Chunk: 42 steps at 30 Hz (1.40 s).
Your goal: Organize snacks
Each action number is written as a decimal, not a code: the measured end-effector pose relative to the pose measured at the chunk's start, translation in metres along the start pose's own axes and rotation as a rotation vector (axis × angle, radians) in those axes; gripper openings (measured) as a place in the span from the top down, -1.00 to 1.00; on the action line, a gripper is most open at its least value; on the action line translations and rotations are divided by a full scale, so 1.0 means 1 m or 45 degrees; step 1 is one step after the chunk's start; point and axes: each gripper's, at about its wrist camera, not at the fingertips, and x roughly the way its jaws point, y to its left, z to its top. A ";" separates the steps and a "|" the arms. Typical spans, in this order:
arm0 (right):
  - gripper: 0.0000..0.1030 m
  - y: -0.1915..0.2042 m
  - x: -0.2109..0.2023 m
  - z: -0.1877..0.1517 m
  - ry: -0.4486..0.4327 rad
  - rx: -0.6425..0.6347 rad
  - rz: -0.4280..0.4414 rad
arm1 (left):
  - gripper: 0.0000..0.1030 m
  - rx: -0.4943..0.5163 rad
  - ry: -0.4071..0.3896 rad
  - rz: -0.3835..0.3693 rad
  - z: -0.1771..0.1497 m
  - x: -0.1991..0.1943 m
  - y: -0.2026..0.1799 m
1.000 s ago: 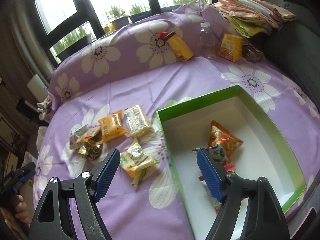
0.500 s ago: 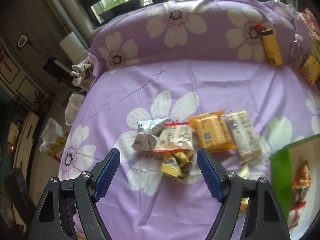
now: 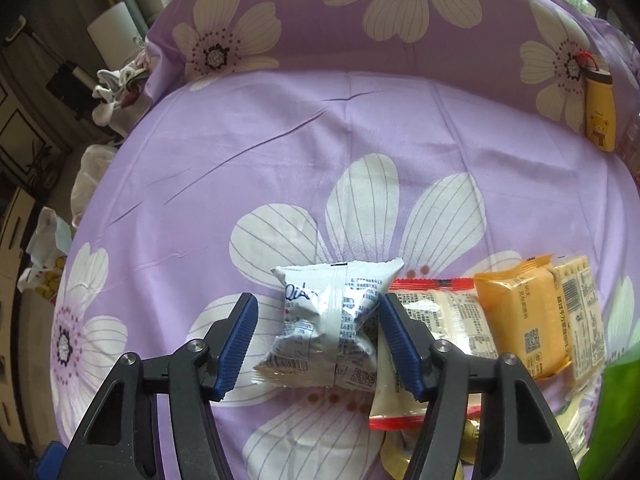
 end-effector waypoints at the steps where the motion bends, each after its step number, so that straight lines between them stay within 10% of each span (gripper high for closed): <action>1: -0.11 0.000 0.003 0.000 0.009 -0.001 -0.006 | -0.94 0.001 0.001 0.002 0.000 0.000 0.000; 10: 0.11 -0.009 0.000 -0.008 0.007 0.020 0.055 | -0.94 0.009 0.007 0.018 -0.002 0.003 -0.002; 23: 0.12 -0.035 -0.124 -0.054 -0.148 -0.052 0.204 | -0.94 0.035 0.062 -0.048 -0.013 0.010 -0.015; 42: 0.12 -0.109 -0.086 -0.153 0.204 0.127 0.079 | -0.92 0.293 0.259 -0.057 -0.057 0.057 -0.079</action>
